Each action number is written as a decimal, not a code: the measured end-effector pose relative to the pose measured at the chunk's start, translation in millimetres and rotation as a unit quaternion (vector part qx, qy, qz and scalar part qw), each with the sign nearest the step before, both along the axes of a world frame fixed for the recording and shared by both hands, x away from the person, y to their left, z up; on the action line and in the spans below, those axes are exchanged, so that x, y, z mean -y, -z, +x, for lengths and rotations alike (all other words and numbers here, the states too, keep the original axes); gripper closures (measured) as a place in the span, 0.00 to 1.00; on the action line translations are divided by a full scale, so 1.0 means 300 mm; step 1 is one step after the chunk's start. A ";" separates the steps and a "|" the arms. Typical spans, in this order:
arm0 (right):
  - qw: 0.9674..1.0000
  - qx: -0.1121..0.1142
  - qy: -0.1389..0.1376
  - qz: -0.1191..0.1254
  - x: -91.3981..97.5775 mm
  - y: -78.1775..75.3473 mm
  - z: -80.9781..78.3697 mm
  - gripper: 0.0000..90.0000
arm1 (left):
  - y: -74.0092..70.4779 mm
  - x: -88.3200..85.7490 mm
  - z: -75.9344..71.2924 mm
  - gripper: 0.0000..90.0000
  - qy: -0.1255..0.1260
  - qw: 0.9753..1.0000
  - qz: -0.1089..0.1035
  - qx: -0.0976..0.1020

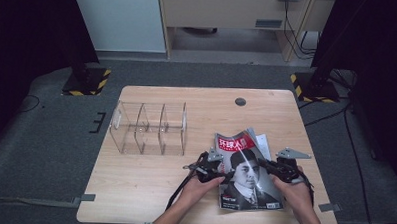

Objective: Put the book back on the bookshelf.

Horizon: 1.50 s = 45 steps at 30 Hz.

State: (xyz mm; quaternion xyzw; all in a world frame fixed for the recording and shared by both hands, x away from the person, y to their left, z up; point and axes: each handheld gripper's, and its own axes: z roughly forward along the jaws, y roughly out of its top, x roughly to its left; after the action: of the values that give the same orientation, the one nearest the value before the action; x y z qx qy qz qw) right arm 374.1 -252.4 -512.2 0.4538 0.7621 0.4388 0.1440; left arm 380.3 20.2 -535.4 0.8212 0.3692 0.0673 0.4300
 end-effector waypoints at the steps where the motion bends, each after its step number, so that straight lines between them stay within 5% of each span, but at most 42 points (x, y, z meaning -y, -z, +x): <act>1: 1.000 -0.001 -0.001 0.002 0.000 0.001 0.000 0.97 | 0.000 -0.001 0.000 0.37 0.001 1.000 0.002 0.002; 7: 1.000 0.002 -0.003 -0.023 -0.001 0.015 0.001 0.91 | -0.001 -0.014 -0.002 0.48 0.001 1.000 0.001 0.000; 11: 0.998 -0.006 0.009 -0.059 -0.003 0.041 0.007 0.74 | 0.000 -0.020 -0.001 0.54 -0.003 1.000 -0.002 0.000; 18: 0.996 -0.009 0.035 -0.079 -0.006 0.057 0.018 0.42 | 0.002 -0.033 0.004 0.61 -0.007 1.000 -0.012 -0.008; 22: 0.996 -0.023 0.052 -0.074 0.003 0.070 0.024 0.32 | 0.002 -0.033 0.002 0.63 -0.008 1.000 -0.012 -0.007; 27: 0.995 -0.025 0.065 -0.067 0.013 0.077 0.023 0.30 | 0.002 -0.036 0.003 0.64 -0.004 1.000 -0.012 -0.009; 45: 0.997 -0.012 0.028 -0.071 -0.031 0.081 0.000 0.34 | -0.024 -0.063 0.015 0.62 -0.009 1.000 -0.013 -0.022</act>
State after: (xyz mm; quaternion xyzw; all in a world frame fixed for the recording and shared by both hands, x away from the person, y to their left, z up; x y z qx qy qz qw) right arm 374.2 -243.0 -536.4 0.4684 0.7800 0.3745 0.1788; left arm 384.9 39.1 -528.1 0.8136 0.3866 0.0486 0.4315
